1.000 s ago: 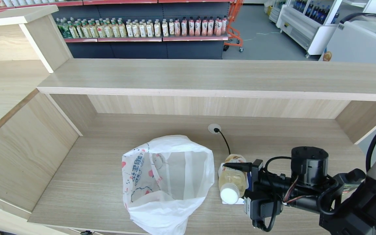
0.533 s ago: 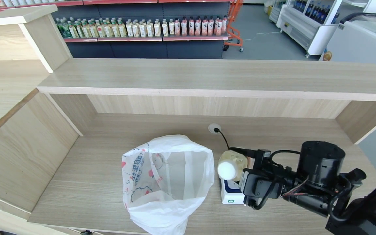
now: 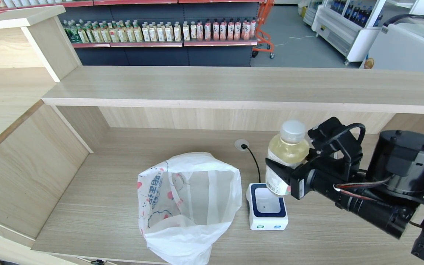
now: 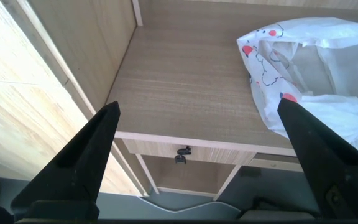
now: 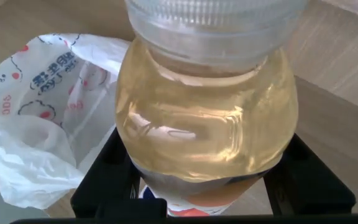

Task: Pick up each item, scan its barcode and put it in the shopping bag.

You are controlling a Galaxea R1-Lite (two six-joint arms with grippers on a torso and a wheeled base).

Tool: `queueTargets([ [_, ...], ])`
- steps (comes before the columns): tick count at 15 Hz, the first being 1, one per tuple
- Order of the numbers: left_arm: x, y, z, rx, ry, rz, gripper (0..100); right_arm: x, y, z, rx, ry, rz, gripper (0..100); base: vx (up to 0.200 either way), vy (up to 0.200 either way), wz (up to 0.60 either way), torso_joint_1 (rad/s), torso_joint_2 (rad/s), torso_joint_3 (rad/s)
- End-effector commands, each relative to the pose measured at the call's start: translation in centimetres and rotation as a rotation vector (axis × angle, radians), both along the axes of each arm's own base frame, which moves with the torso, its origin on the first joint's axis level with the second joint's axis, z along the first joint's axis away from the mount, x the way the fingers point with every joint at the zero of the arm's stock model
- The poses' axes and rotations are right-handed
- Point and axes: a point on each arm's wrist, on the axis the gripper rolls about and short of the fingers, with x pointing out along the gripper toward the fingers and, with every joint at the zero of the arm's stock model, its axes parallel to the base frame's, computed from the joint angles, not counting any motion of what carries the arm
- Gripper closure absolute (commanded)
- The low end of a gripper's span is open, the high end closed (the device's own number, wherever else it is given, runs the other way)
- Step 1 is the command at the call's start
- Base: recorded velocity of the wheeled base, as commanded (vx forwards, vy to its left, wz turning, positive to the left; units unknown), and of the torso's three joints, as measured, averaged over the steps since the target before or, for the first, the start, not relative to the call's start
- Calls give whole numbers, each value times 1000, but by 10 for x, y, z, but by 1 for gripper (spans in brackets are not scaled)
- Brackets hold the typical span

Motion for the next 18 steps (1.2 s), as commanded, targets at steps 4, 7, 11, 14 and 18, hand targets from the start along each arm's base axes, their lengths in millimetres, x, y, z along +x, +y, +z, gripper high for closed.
queueTargets([
  [4,0,0,0,-2,0,0,0,8,-6,5,120,65,-44,100,-150,0,0,8,1,3],
  [7,0,0,0,-2,-1,0,0,23,7,3,165,93,-39,100,-200,0,0,1,1,2],
  [11,0,0,0,-2,0,0,0,49,24,-5,189,118,-37,100,-100,50,0,-1,-2,2],
  [14,0,0,0,0,0,-1,0,56,28,-9,188,127,-6,100,0,200,0,2,1,2],
  [18,0,0,0,0,0,-1,0,74,33,-14,203,133,-2,100,0,200,0,0,4,1],
])
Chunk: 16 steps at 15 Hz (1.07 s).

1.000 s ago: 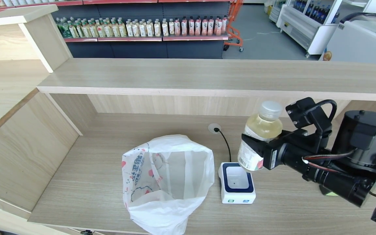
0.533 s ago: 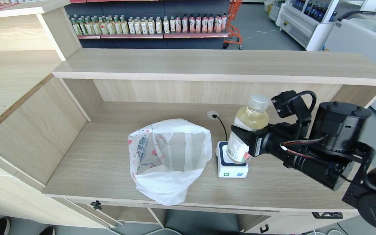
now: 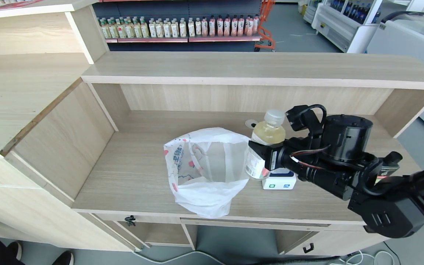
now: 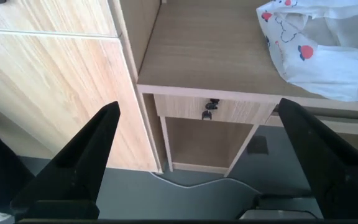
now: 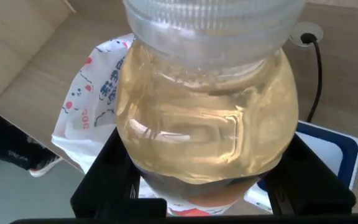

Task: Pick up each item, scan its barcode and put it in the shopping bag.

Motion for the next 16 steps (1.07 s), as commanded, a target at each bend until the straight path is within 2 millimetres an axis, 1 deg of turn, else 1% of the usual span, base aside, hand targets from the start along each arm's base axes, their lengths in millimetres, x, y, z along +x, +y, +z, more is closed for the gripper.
queueTargets([
  [1,0,0,0,0,0,0,0,15,4,-10,-6,12,5,100,0,200,0,7,7,2],
  [3,0,0,0,0,0,0,0,27,6,-15,-3,5,7,100,0,200,0,2,5,0],
  [4,0,0,0,0,0,0,0,40,4,-20,1,0,-1,100,0,200,0,7,12,7],
  [8,0,0,0,1,0,0,0,68,0,-44,-42,-29,-38,100,0,0,0,0,0,0],
  [11,0,0,0,1,-2,0,0,82,1,-61,-54,-57,0,100,0,0,0,0,0,0],
  [16,0,0,0,1,0,0,0,107,13,-80,-47,-78,40,100,0,0,0,0,0,0],
])
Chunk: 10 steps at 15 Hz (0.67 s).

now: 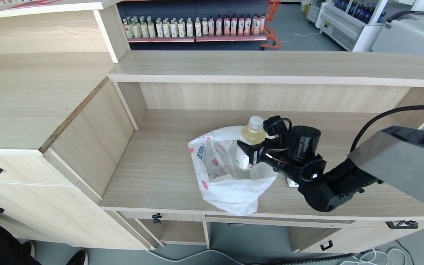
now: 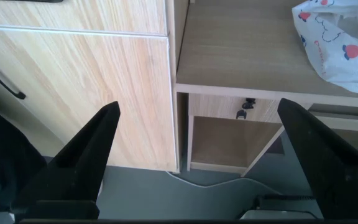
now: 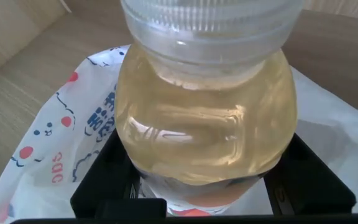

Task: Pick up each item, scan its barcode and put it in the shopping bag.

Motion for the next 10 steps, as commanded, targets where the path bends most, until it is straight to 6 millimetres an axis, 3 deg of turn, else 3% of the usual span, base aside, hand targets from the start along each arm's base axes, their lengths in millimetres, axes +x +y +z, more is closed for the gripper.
queueTargets([
  [1,0,0,0,0,0,0,0,17,7,-19,-7,9,16,100,0,0,0,0,0,0],
  [4,0,0,0,0,-2,0,0,38,15,-32,-30,-34,15,100,0,0,0,0,0,0],
  [10,0,0,0,0,0,2,0,56,24,-52,-72,-75,43,100,0,0,0,0,0,0],
])
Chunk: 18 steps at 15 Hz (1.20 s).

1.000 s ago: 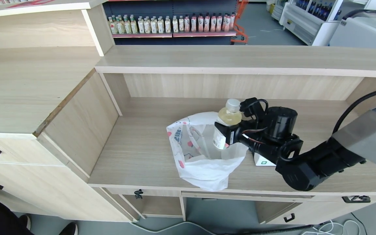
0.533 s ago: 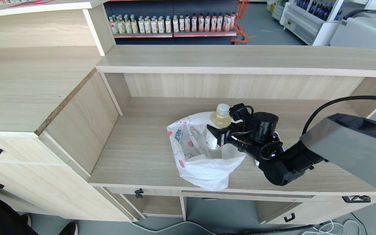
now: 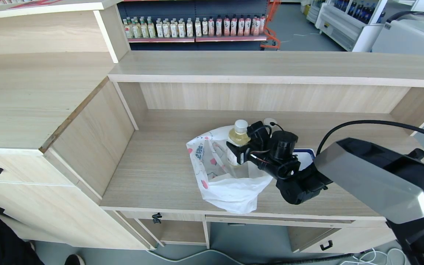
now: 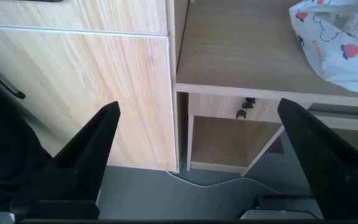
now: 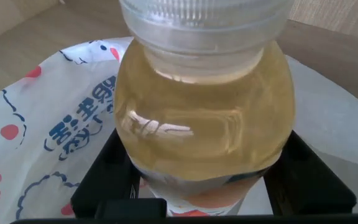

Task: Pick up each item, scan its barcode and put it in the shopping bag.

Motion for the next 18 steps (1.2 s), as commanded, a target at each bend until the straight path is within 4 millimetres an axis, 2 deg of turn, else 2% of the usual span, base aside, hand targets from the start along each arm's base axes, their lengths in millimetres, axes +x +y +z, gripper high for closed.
queueTargets([
  [1,0,0,0,0,-2,0,0,4,2,-15,-15,25,-1,100,0,0,0,0,0,0],
  [3,0,0,0,0,0,2,0,2,3,-15,-18,30,2,100,0,0,0,0,0,0],
  [4,0,0,0,0,-2,0,0,1,3,-12,-15,28,5,0,0,0,0,0,0,0],
  [8,0,0,0,1,0,0,0,-6,-2,24,25,-20,17,0,0,0,0,0,0,0],
  [11,0,0,0,0,0,0,0,-19,-8,50,49,-24,18,0,0,0,0,0,0,0],
  [18,0,0,0,1,0,0,0,-63,-28,80,51,-4,21,0,0,0,0,0,0,0],
])
